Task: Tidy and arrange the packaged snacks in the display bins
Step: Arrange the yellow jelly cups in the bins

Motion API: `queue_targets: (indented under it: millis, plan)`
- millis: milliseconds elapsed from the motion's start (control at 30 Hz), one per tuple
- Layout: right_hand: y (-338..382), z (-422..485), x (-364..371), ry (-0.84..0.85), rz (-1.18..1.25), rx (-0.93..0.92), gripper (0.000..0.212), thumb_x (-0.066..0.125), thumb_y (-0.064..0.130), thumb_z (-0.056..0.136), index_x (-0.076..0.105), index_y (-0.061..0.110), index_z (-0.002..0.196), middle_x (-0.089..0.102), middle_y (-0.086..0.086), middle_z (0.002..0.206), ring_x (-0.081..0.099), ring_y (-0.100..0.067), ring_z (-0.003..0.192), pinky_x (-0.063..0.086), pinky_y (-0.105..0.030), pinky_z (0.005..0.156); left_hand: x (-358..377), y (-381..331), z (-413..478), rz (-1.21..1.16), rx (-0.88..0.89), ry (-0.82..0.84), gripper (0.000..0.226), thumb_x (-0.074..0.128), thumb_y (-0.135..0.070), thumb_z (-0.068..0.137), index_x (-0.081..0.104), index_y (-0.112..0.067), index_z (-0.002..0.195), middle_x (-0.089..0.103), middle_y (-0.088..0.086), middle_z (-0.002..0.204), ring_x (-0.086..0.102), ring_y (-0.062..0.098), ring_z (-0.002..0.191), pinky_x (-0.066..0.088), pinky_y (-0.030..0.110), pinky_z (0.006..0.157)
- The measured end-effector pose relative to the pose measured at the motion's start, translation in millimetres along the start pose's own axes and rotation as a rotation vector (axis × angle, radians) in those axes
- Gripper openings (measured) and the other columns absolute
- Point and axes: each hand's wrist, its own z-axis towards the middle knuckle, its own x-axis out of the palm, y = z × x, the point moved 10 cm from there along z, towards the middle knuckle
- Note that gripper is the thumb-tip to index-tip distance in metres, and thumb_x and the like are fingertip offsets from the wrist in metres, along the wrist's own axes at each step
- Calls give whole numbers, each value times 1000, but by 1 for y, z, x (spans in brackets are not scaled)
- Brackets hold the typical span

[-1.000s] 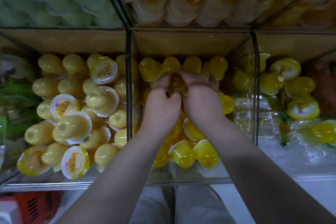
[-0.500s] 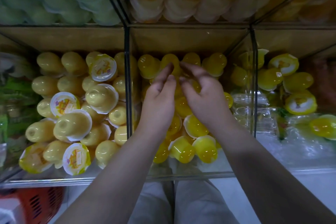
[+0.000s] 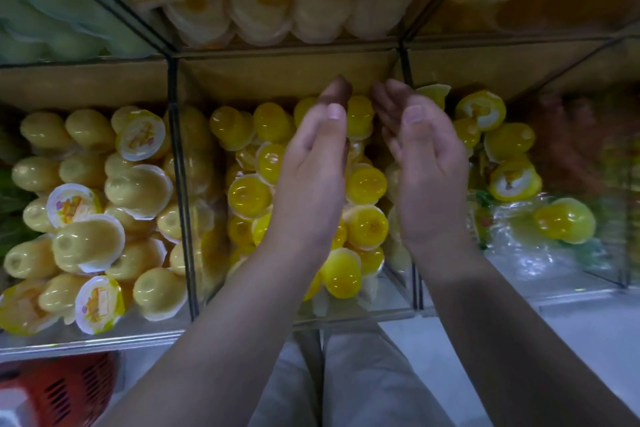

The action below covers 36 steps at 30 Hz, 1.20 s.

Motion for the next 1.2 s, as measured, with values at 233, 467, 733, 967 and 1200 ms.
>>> queue_targets:
  millis: [233, 467, 733, 967, 1200]
  plan:
    - [-9, 7, -55, -67, -87, 71, 31, 45, 35, 94, 59, 22, 119, 65, 9, 119, 60, -3, 115, 48, -24, 96, 56, 17, -4, -15, -30, 40, 24, 46, -38, 86, 63, -36, 103, 61, -18, 123, 50, 0, 126, 33, 35, 115]
    - [-32, 16, -101, -158, -119, 225, 31, 47, 29, 101, 64, 9, 116, 69, -3, 111, 64, -13, 106, 51, -17, 83, 107, 46, -13, 35, -93, 107, 36, 42, -36, 90, 51, -34, 125, 67, -24, 107, 58, -9, 108, 44, 21, 99]
    - [-64, 30, -113, -136, -75, 460, 65, 52, 56, 74, 60, 18, 126, 66, -5, 124, 62, -21, 116, 47, -48, 103, 112, 78, 5, 268, -200, -63, 70, 34, -56, 87, 22, -35, 152, 17, -13, 160, 15, 5, 146, 19, 37, 120]
    - [-102, 30, -105, -46, 10, 731, 26, 48, 40, 99, 61, 22, 112, 68, -1, 109, 63, -15, 93, 50, -34, 81, 114, 88, 32, 356, -270, -208, 59, 31, -42, 104, 8, -28, 155, 3, -3, 164, 8, 18, 150, 15, 41, 121]
    - [-120, 22, -78, -143, 667, 928, 48, 31, 37, 104, 38, 14, 146, 45, -10, 146, 39, -24, 138, 31, -33, 111, 109, 91, 39, 518, -242, -216, 55, 39, -38, 103, 24, -21, 153, 12, -2, 162, 11, 15, 149, 13, 32, 120]
